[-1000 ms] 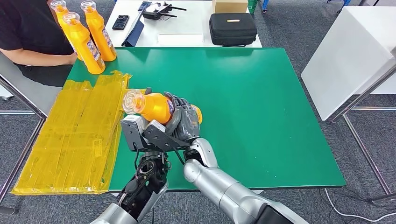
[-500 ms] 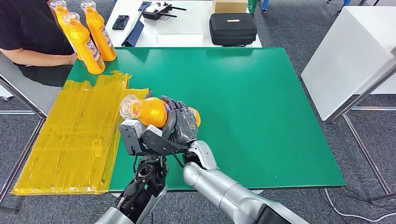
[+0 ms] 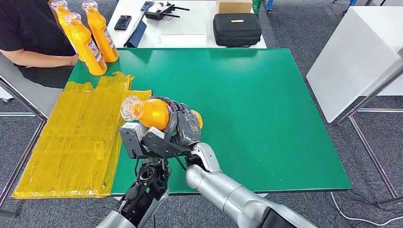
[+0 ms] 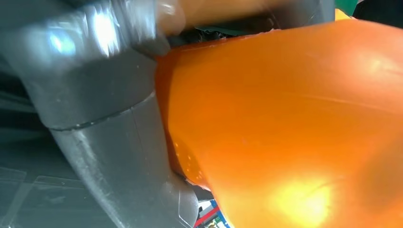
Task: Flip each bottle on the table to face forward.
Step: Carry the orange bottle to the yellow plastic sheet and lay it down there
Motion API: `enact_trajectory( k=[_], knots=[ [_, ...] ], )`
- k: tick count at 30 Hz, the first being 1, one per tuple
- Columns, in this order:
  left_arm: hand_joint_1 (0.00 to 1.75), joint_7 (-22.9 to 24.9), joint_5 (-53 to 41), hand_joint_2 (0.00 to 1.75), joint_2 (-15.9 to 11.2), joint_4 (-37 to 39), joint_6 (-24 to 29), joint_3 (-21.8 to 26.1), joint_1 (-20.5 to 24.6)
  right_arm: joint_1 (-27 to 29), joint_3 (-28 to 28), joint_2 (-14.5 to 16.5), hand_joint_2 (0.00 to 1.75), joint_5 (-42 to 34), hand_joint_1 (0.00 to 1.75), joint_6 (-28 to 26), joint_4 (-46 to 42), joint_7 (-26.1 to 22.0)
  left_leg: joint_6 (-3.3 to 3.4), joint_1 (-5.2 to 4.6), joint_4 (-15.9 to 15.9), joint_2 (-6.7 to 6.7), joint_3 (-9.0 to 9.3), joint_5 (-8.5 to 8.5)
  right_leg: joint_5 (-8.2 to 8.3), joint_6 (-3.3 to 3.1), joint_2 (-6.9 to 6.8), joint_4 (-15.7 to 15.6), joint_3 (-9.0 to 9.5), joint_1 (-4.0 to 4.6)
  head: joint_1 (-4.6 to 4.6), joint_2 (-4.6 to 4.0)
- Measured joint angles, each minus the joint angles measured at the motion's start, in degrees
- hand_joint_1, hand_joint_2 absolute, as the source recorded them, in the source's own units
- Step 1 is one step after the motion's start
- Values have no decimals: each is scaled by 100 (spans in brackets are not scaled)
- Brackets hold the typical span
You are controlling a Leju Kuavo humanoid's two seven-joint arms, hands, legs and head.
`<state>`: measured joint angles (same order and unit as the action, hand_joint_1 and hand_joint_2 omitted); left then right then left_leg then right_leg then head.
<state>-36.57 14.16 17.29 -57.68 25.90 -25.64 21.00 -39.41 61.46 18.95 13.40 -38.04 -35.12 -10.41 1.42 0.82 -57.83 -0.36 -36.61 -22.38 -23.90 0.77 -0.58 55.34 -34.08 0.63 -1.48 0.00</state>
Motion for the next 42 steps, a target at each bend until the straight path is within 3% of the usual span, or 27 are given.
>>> enact_trajectory(
  k=[1,5,14,18,35,42],
  knots=[
    [175,-2,3,175,0,0,0,1,0,0,1,0,175,-6,175,1,0,-2,0,0,0,0,0,0,0,0,0,0,0,0,0,0],
    [175,-19,19,175,0,0,0,1,0,0,15,0,175,-62,0,25,0,-14,0,0,0,0,0,0,0,0,0,0,0,0,-1,0],
    [175,-50,45,175,-1,4,-2,3,-3,-36,83,-2,175,-225,0,77,32,-99,0,0,0,1,0,0,0,0,0,0,-1,0,0,0],
    [175,-59,39,175,-2,4,-1,3,-5,-43,84,-3,0,-227,0,79,45,-97,0,0,0,1,0,0,0,0,0,0,-1,0,-1,0],
    [175,-224,-187,175,-113,-318,230,14,-241,-58,84,7,0,8,0,49,449,-130,0,0,0,1,-1,0,0,0,1,0,-2,0,0,0],
    [175,-315,-898,175,-342,-1016,669,249,-591,60,-105,84,0,744,0,29,614,-242,-1,0,0,12,-1,-1,0,0,7,0,-8,1,-1,0]
  ],
)
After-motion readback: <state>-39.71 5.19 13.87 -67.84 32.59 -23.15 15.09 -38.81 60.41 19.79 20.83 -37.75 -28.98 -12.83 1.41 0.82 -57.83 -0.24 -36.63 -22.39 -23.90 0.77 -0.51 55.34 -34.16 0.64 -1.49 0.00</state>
